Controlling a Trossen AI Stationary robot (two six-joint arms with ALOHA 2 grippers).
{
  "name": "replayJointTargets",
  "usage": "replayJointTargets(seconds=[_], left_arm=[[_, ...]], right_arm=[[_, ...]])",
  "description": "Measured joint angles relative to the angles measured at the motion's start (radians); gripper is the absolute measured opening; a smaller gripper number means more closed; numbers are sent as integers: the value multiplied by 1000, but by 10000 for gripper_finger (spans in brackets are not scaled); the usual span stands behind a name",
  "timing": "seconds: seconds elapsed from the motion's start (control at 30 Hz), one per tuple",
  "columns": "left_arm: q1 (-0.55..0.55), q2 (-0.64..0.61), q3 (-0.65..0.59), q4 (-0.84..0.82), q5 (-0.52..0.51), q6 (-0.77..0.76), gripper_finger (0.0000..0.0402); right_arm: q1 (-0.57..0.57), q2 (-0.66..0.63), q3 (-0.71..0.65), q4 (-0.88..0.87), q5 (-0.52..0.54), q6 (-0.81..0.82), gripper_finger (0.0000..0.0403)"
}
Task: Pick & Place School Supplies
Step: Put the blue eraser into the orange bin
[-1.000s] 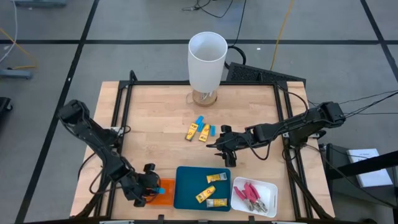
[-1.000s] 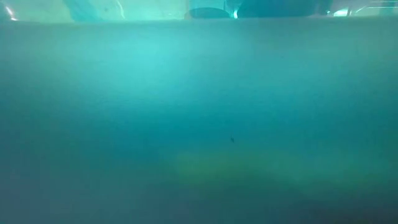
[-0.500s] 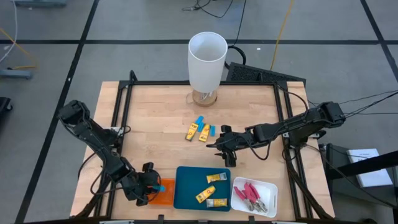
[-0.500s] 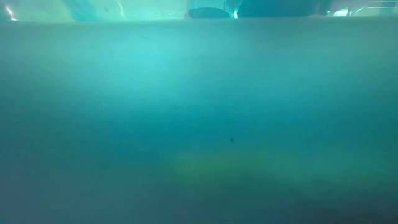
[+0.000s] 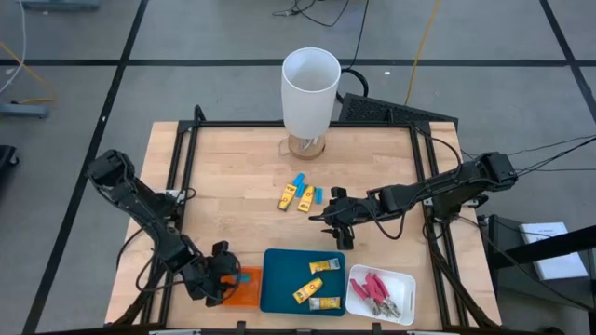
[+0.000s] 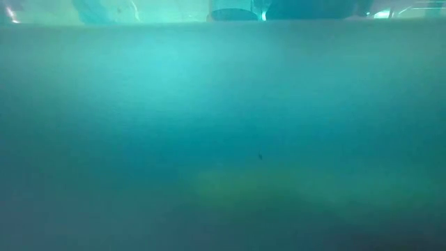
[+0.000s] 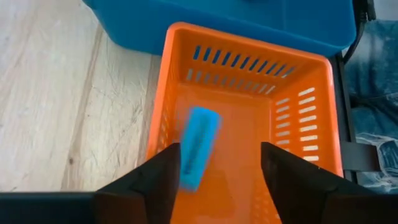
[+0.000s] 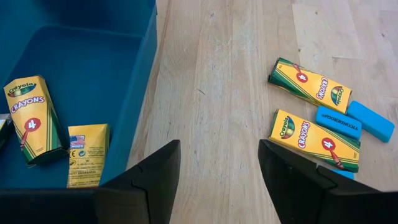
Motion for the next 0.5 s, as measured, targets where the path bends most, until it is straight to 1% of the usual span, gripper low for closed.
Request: replayJointTargets(seconds=[0.13,0.33,0.43,0.5], left_arm=[[11,0,0,1,1,0,242],[56,-30,0,2,2,4,244],[100,-64,0,2,-3,52,244],[131,-94,0,2,-38,100,244]], right_arm=[[0,0,0,0,0,0,207],[0,0,0,0,0,-2,207],[-1,0,0,4,3,-3,207],[-2,0,0,8,4,-5,207]])
